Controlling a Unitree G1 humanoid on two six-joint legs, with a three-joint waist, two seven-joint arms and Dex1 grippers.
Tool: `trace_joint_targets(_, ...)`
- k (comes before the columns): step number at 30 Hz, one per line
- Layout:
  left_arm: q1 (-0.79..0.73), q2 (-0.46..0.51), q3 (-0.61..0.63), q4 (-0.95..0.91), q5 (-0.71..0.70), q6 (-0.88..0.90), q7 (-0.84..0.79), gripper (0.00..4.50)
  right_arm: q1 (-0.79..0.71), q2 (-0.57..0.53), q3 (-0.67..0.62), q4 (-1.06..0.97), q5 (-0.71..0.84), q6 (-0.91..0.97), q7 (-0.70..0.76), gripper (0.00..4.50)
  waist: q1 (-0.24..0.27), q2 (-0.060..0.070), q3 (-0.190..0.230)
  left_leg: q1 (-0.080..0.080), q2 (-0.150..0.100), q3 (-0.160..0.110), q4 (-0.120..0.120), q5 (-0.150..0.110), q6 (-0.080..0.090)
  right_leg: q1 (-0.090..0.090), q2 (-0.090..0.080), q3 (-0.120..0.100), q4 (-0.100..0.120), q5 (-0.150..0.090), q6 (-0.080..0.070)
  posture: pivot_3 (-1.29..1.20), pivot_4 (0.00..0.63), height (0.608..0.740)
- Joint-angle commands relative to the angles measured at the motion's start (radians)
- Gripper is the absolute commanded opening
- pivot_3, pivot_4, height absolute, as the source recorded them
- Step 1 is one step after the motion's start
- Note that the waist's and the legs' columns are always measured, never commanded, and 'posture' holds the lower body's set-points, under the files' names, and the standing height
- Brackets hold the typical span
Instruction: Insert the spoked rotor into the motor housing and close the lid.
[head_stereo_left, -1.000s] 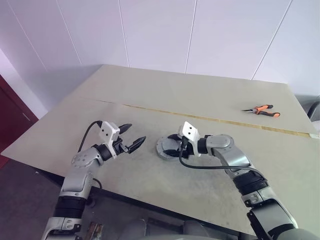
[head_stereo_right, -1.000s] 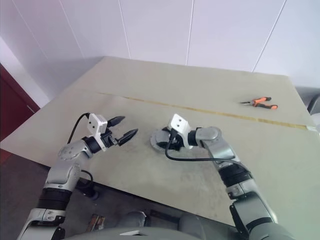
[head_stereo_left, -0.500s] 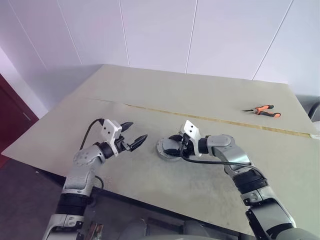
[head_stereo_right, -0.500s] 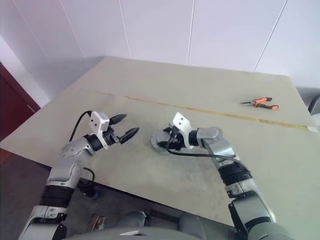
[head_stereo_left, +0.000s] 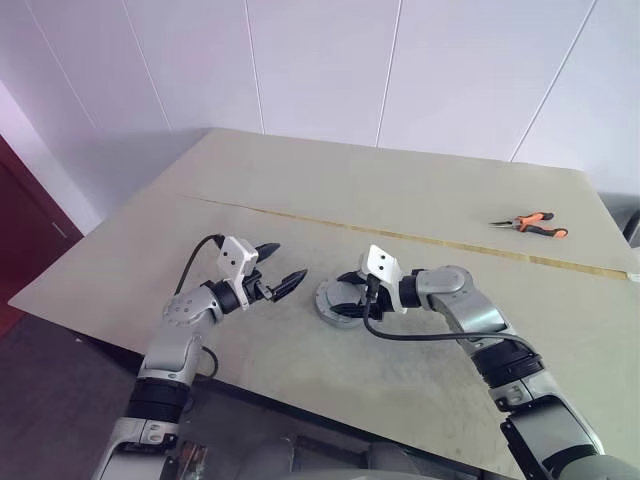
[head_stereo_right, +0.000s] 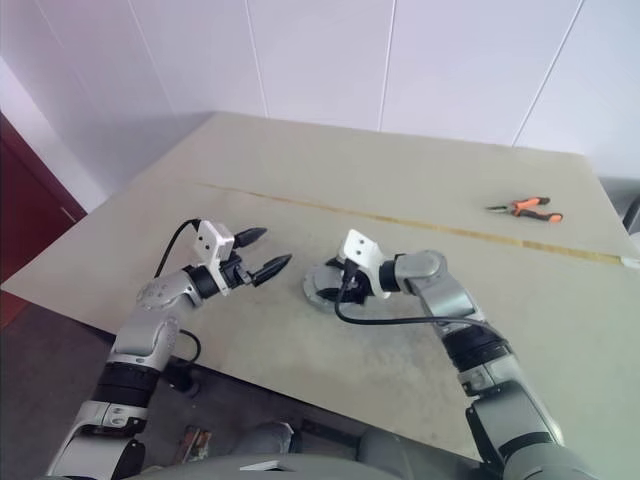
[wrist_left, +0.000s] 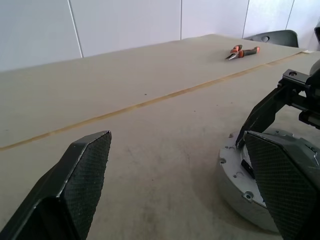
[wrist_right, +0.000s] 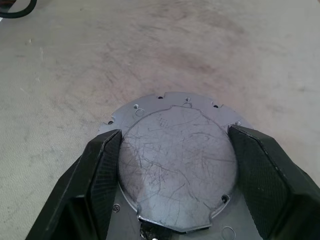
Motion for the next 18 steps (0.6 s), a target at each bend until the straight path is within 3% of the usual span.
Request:
trace_joint_targets(1,-0.018,-0.004,0.000,-0.015,-0.003,-0.018,-0.004,4.50,0.034,-0.007,0.052,0.036,-0.038,0.020,0.014,3.03,0.001,0.000,0.000,0.000,0.000,0.000,0.001,-0.001,-0.001,0.000,0.000,0.000,0.000,0.000,0.000,0.00,0.000,0.740)
trace_joint_targets(7,-0.075,-0.052,-0.042,0.051,0.016,-0.018,-0.018,4.50,0.025,-0.005,0.051,0.052,-0.041,0.011,0.018,3.03,0.002,-0.001,-0.001,0.000,0.000,0.000,0.003,-0.001,-0.002,0.001,0.000,0.000,0.000,0.000,0.000,0.00,0.000,0.740)
trace_joint_targets(8,-0.090,-0.066,-0.044,0.062,0.011,-0.015,-0.019,4.32,0.024,-0.005,0.050,0.056,-0.041,0.008,0.019,3.03,0.002,-0.001,-0.001,0.000,0.000,0.000,0.003,-0.001,-0.002,0.001,0.000,0.000,0.000,0.000,0.000,0.00,0.000,0.740)
trace_joint_targets(11,-0.123,-0.097,-0.059,0.094,0.007,-0.005,-0.040,3.56,0.022,-0.005,0.048,0.064,-0.041,0.001,0.018,3.03,0.001,-0.001,-0.001,0.000,0.000,0.000,0.003,0.000,-0.001,0.001,0.000,0.000,0.000,0.000,0.000,0.00,0.000,0.740)
trace_joint_targets(18,-0.170,-0.138,-0.122,0.157,0.021,-0.005,-0.117,1.07,0.024,-0.001,0.045,0.081,-0.043,-0.015,0.013,3.03,0.002,-0.001,-0.001,0.000,0.000,0.000,0.003,0.000,0.000,0.001,0.001,0.000,0.000,0.000,0.000,0.00,0.000,0.740)
